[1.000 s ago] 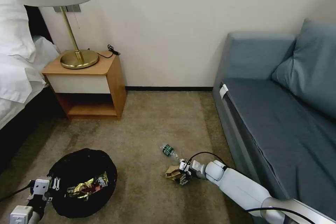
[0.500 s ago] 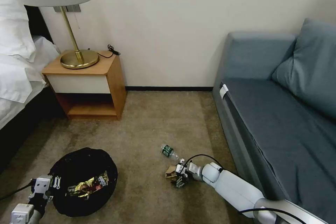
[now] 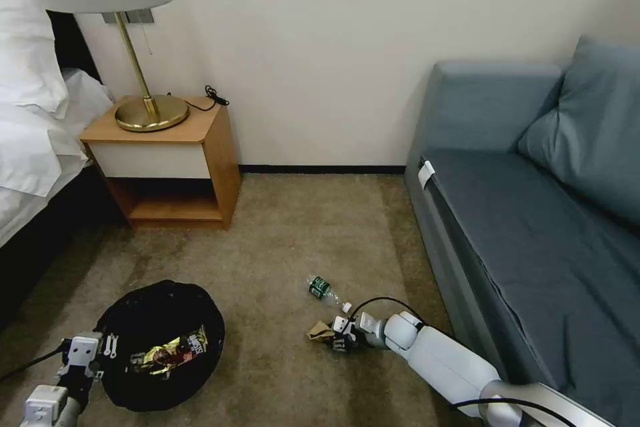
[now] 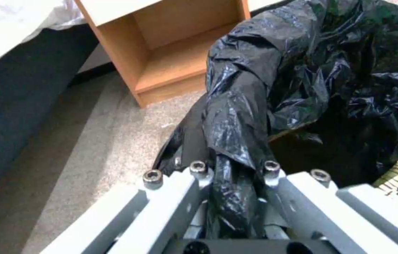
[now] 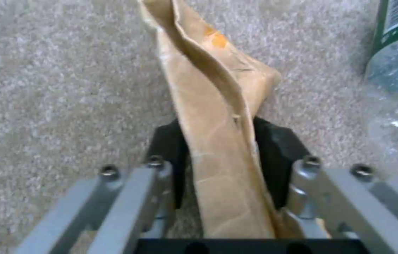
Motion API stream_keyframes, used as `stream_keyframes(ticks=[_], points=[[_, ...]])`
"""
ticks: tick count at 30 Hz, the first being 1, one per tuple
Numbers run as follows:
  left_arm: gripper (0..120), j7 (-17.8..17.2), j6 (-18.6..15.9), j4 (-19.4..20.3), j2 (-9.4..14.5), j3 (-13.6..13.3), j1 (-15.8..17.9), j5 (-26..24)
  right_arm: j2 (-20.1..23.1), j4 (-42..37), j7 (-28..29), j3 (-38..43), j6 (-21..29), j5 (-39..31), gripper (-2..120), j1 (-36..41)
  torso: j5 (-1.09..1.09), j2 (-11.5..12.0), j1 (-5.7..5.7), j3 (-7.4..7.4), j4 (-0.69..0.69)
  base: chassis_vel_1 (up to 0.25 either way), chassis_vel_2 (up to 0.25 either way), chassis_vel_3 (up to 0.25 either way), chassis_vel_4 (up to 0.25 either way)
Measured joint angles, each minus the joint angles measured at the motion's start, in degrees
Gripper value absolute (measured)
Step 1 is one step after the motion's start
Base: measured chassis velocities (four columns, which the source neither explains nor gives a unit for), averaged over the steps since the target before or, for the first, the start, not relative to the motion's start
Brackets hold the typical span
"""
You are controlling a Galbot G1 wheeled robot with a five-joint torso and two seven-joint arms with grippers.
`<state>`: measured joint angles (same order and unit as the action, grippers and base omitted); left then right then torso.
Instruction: Pick up the trash bin, then pick up the garbage on the floor and place it into the trash bin.
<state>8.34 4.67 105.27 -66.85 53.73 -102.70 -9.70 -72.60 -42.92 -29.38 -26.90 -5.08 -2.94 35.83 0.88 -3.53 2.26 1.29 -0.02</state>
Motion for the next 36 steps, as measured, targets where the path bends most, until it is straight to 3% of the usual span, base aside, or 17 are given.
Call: stream_keyframes(ticks=[1,4,11,27,30,33,36], points=[[4,0.0,0.0,0.0,0.0,0.0,0.0,0.0,0.0,0.0,0.0,0.0,0.0,0.0,30,0.0,0.0,0.0,0.0,0.0,0.0,0.0,0.0,0.0,0.0],[4,0.0,0.25,0.09,0.0,0.2,-0.52,-0.04,0.38,-1.54,0.12,0.69,0.26,0.08,15,0.15,0.0,0.0,0.0,0.0,0.0,0.0,0.0,0.0,0.0],[4,-0.01,0.36,0.31,-0.04,0.21,-0.86,0.04,1.06,-3.21,0.3,1.82,0.3,0.5,2,0.49,0.0,0.0,0.0,0.0,0.0,0.0,0.0,0.0,0.0],[4,-0.33,0.07,1.54,0.3,-1.03,-0.33,1.45,6.4,-20.04,-0.97,7.04,-0.72,-1.85,2,1.73,-0.01,0.0,0.0,0.0,0.01,0.0,0.0,0.0,0.0],[4,-0.38,-0.37,1.87,1.2,-1.16,-0.12,1.48,8.82,-26.6,-1.15,6.69,1.35,-4.81,2,0.86,0.01,0.0,0.0,0.0,0.0,0.0,0.0,0.0,0.0],[4,-0.38,-0.48,1.97,1.33,-1.24,0.07,1.46,9.24,-27.85,-1.15,6.55,1.92,-5.52,2,0.74,0.0,0.0,-0.01,0.0,0.0,0.0,0.0,0.0,0.0],[4,-0.46,-1.79,2.6,1.85,-2.62,2.66,1.36,10.1,-35.29,0.17,3.94,6.23,-13.19,2,-1.18,0.0,0.0,-0.01,0.0,-0.01,0.0,0.0,0.0,0.0]])
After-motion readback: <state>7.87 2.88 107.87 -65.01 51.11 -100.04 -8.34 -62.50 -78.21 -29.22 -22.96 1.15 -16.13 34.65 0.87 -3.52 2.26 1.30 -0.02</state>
